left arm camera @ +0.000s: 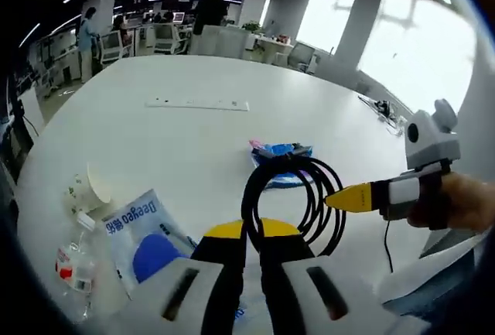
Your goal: Arrange the tabletop items into an orderly group along one side of the table until the central work area is clear of visible clutter.
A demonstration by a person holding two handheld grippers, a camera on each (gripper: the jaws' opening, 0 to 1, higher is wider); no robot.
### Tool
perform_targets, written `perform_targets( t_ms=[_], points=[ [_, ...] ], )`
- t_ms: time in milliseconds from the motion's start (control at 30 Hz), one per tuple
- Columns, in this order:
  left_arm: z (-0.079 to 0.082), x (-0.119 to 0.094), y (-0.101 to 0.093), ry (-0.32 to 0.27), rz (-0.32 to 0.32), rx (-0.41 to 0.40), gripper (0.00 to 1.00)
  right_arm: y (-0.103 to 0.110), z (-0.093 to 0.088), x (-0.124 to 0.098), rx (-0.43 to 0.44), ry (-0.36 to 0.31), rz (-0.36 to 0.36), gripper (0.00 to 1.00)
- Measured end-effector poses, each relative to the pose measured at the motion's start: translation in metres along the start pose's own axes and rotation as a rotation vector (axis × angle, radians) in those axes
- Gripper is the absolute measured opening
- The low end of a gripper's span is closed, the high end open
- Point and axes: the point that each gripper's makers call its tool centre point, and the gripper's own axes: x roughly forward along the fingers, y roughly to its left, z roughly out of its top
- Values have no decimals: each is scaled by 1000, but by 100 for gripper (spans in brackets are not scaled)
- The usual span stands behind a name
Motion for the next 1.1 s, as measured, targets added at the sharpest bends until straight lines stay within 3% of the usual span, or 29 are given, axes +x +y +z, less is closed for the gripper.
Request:
perform_targets(
  t_ms=[633, 1100],
  points=[
    [-19, 26, -32, 106, -91, 98, 4, -39, -11, -16, 63, 2, -80, 0],
    [-33, 47, -36, 175, -121, 104, 5, -63, -16, -8, 98, 20, -136, 0]
  ],
)
